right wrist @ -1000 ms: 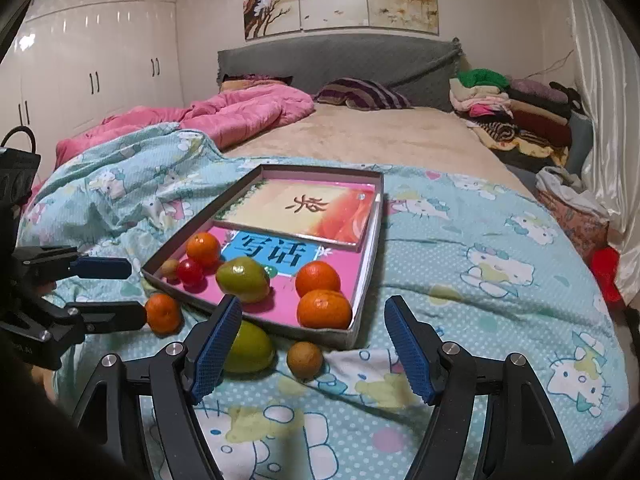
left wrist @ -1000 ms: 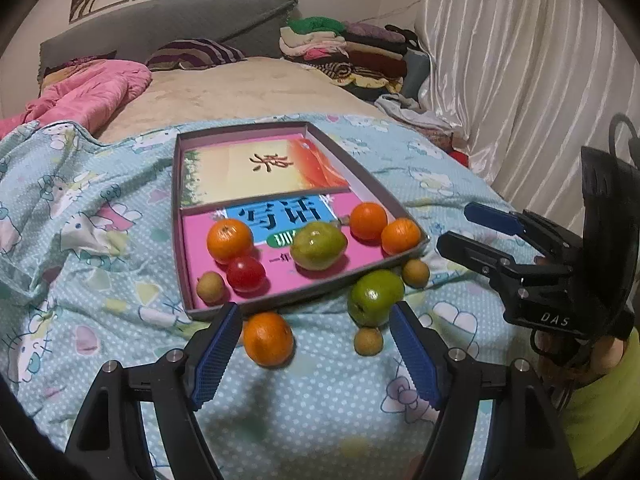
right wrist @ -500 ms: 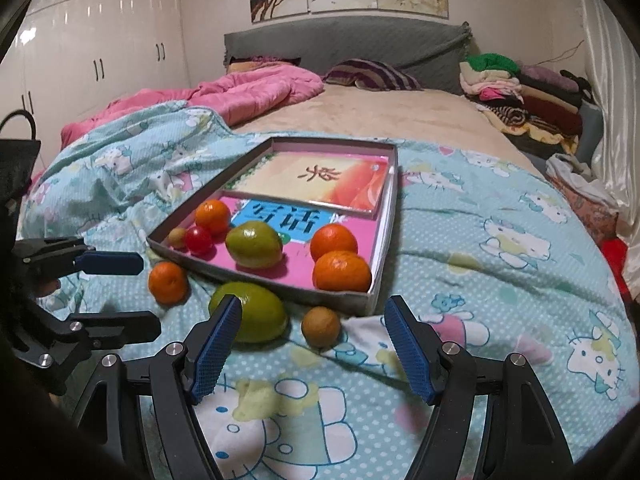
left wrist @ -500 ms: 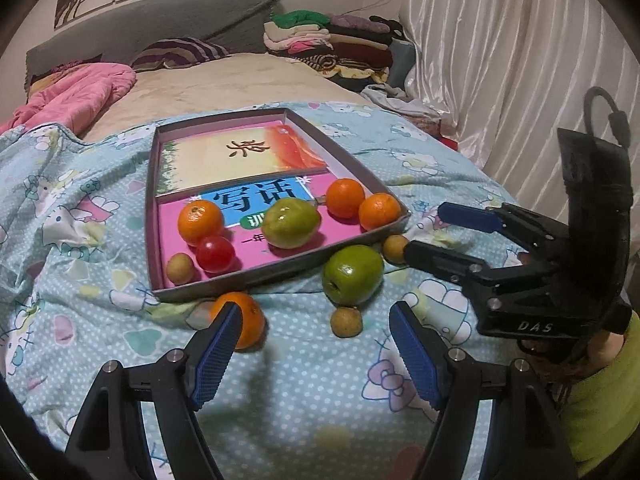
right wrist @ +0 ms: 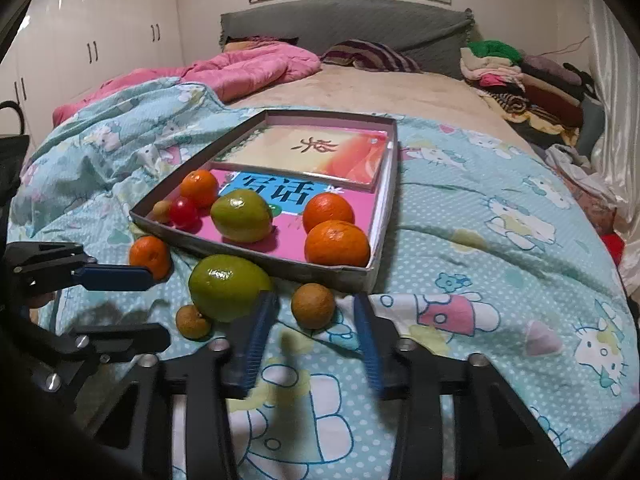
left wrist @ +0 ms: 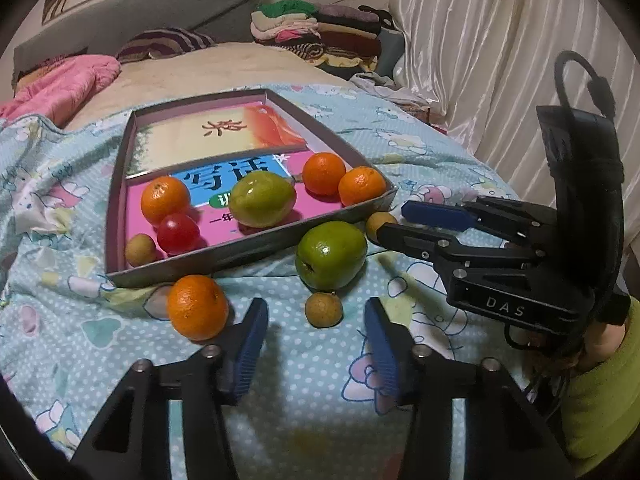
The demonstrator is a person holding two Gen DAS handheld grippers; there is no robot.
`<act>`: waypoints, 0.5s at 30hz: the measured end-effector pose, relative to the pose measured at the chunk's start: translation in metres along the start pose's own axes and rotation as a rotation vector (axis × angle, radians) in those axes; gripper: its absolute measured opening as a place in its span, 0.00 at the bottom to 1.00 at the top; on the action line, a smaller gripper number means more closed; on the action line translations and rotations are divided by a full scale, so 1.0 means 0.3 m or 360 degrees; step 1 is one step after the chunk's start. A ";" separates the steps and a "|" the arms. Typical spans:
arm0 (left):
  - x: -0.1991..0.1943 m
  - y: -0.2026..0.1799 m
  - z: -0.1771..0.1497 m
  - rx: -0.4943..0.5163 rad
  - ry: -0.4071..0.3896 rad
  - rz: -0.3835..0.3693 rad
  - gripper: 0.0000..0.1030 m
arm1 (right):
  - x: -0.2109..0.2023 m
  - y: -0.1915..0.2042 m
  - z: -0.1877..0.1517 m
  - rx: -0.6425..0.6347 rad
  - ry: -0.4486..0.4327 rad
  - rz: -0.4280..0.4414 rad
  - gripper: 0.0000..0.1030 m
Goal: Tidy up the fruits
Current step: 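Pull both grippers back from the tray toward the remaining fruit, then grasp another small brown fruit with the left while the right grasps a brown fruit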
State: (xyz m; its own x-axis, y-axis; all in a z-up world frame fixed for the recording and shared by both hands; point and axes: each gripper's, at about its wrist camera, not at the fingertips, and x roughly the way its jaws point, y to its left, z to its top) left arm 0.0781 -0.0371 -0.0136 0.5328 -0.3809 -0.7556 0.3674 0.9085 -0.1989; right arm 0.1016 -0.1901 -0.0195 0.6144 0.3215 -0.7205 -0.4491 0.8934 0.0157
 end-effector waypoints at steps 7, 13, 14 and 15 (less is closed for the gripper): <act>0.032 0.000 -0.003 -0.0013 0.0031 -0.0046 0.40 | 0.055 -0.006 -0.002 0.0014 0.0049 0.0014 0.26; 0.070 -0.006 -0.002 -0.0014 0.0060 -0.0068 0.37 | 0.064 -0.014 -0.001 0.0034 0.0050 0.0034 0.25; 0.076 -0.003 -0.002 -0.0022 0.0065 -0.0071 0.37 | 0.063 -0.016 0.000 0.0039 0.0048 0.0039 0.25; 0.081 -0.002 -0.002 -0.0026 0.0066 -0.0072 0.35 | 0.061 -0.019 0.001 0.0045 0.0045 0.0044 0.25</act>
State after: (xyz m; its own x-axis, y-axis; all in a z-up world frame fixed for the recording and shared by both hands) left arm 0.0903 -0.0467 -0.0322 0.4836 -0.4148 -0.7707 0.3781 0.8932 -0.2434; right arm 0.1155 -0.1893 -0.0325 0.5831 0.3377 -0.7389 -0.4468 0.8929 0.0554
